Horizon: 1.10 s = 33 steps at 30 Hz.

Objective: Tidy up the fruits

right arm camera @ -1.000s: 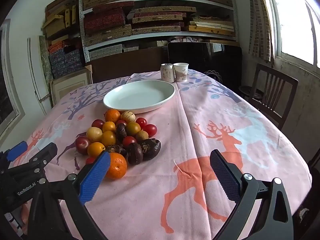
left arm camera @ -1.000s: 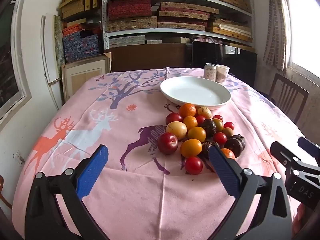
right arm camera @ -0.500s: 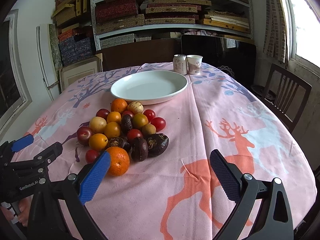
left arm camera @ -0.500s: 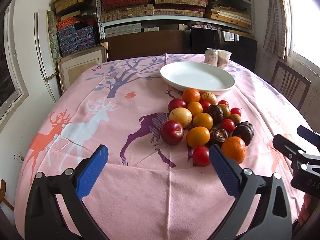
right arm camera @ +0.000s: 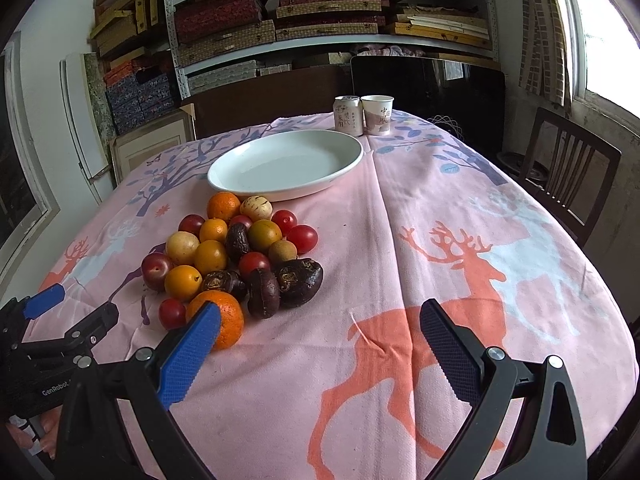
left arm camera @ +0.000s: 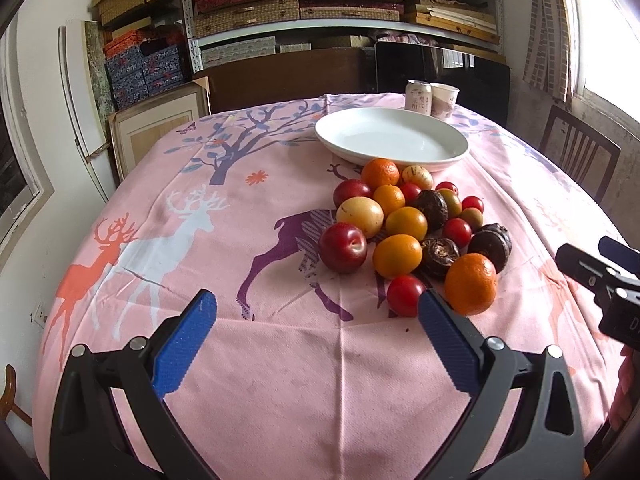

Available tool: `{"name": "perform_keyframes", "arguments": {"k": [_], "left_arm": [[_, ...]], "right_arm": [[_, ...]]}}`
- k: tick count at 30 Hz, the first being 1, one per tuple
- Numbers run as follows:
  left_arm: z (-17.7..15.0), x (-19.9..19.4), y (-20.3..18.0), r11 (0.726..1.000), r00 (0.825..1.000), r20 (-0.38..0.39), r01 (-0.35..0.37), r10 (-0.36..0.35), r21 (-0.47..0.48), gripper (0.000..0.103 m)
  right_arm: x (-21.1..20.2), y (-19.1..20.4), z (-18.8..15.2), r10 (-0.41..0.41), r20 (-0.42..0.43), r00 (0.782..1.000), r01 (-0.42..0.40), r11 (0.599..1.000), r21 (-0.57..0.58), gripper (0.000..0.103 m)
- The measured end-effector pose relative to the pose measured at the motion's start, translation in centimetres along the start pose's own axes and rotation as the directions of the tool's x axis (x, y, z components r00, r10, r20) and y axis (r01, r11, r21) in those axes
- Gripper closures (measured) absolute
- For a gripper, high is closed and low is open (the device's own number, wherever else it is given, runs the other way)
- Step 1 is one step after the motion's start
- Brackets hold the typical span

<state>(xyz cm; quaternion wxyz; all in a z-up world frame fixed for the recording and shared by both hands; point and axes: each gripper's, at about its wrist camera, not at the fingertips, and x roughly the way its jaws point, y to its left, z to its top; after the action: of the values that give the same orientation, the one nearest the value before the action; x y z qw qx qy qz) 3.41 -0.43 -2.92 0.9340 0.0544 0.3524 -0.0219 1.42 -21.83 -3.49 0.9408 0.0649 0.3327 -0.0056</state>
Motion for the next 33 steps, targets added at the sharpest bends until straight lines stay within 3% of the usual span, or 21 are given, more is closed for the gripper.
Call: {"name": "perform_keyframes", "arguments": {"k": [9, 23, 33], "left_arm": [[-0.3, 0.5, 0.6, 1.000, 1.000, -0.012, 0.005, -0.005, -0.020, 0.004], [-0.9, 0.2, -0.8, 0.997, 0.999, 0.015, 0.050, -0.051, 0.065, 0.004], [-1.0, 0.4, -1.1, 0.998, 0.999, 0.021, 0.031, -0.032, 0.057, 0.004]], "right_arm": [[0.2, -0.6, -0.3, -0.023, -0.007, 1.000, 0.023, 1.000, 0.006, 0.003], [1.1, 1.4, -1.3, 0.010, 0.006, 1.000, -0.010, 0.996, -0.094, 0.003], [1.7, 0.2, -1.4, 0.021, -0.001, 1.000, -0.021, 1.000, -0.017, 0.003]]}}
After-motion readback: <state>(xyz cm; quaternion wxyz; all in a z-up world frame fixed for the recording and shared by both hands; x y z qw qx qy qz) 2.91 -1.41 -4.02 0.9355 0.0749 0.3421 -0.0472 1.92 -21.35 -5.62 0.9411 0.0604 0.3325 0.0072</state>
